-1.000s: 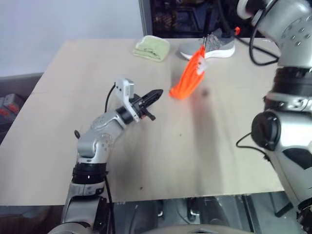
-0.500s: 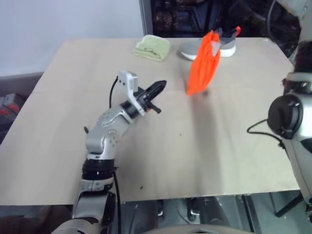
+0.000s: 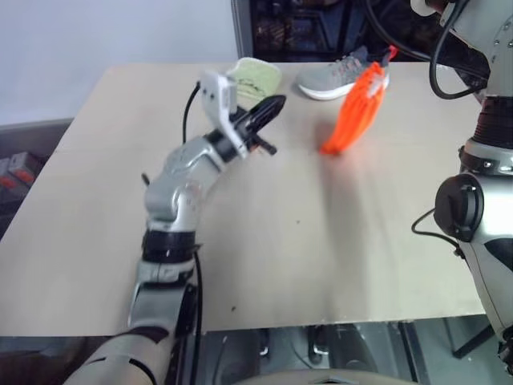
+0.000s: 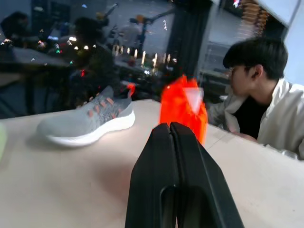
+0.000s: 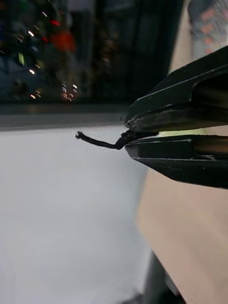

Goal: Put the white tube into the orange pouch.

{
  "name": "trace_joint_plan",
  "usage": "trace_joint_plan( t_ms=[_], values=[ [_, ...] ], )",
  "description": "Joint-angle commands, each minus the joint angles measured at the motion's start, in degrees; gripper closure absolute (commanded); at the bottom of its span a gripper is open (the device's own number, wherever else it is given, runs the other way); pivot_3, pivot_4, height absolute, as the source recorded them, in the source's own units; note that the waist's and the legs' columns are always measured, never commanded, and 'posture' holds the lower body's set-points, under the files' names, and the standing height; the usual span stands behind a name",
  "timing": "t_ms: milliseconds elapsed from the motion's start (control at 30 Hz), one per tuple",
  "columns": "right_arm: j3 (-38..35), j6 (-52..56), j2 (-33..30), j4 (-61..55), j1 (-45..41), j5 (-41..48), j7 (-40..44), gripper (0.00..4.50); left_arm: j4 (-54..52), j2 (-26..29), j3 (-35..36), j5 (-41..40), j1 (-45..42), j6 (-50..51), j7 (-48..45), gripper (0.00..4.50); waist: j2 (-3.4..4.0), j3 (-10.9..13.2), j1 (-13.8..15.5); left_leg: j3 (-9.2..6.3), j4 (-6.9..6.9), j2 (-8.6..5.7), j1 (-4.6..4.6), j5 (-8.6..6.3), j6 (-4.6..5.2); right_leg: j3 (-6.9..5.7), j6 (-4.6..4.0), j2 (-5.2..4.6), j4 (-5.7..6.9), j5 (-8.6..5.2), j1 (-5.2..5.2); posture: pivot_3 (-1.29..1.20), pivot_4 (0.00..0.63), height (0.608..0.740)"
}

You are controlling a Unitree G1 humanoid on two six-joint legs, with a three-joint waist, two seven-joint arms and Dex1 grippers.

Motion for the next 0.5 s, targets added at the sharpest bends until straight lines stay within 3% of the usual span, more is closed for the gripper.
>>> trace_joint_plan(
  t_ms=[33,67,100,200,267,300,500],
  values=[
    [-0.2,3.0,0.4,-7.1,0.7,2.4,0.0,4.18,5.1,-2.3,0.4,-2.0,-9.2,-0.9,-4.4,4.50,0.00,0.0,-0.1,0.01,0.00,-0.01,0.00,0.00,0.00,0.02,0.00,0.00,-0.02,0.00,0.00,0.00,0.150,0.740],
    [-0.2,3.6,0.7,-8.1,1.2,2.6,-0.3,4.18,7.5,-2.9,0.5,-1.3,-11.4,-1.5,-4.5,4.50,-0.01,0.0,-0.1,0.01,0.00,-0.02,0.00,0.00,0.00,0.01,0.01,-0.01,-0.03,0.00,0.01,0.00,0.150,0.740],
    [-0.5,4.3,1.0,-9.1,1.6,2.9,-0.7,4.50,9.9,-3.2,-0.4,0.3,-13.0,-3.0,-5.5,3.97,0.00,0.0,-0.2,0.02,0.00,-0.03,0.00,0.00,0.01,0.02,0.01,-0.01,-0.05,0.00,0.01,0.00,0.150,0.740],
    [-1.2,6.2,1.9,-11.9,2.7,3.6,-1.8,4.50,16.2,-5.1,-1.8,4.0,-16.7,-7.2,-5.4,2.85,0.00,0.0,-0.5,0.09,-0.08,-0.04,0.10,0.00,0.00,0.09,0.02,0.01,-0.03,-0.01,0.01,0.00,0.150,0.740],
    [-1.6,7.2,2.1,-13.3,3.2,4.0,-2.6,4.50,18.8,-6.8,-2.2,5.4,-18.2,-9.5,-5.4,1.67,0.00,0.0,-0.5,0.11,-0.08,-0.01,0.11,0.01,-0.02,0.11,0.01,0.09,-0.01,-0.01,-0.02,0.00,0.150,0.740],
    [-1.7,7.7,2.2,-14.0,3.4,4.1,-2.9,4.50,19.6,-7.5,-2.4,5.6,-18.7,-10.1,-6.0,1.42,0.00,0.0,-0.5,0.12,-0.08,0.00,0.11,0.02,-0.03,0.13,0.01,0.10,0.02,-0.01,-0.04,0.00,0.150,0.740],
    [-2.8,10.4,2.0,-17.1,4.5,4.8,-4.8,4.50,23.1,-10.7,-0.7,4.1,-20.9,-10.5,-9.7,1.42,0.00,0.0,-0.4,0.13,-0.07,-0.01,0.07,0.01,-0.02,0.16,0.02,0.05,-0.01,-0.01,-0.05,0.00,0.150,0.740]
  ],
)
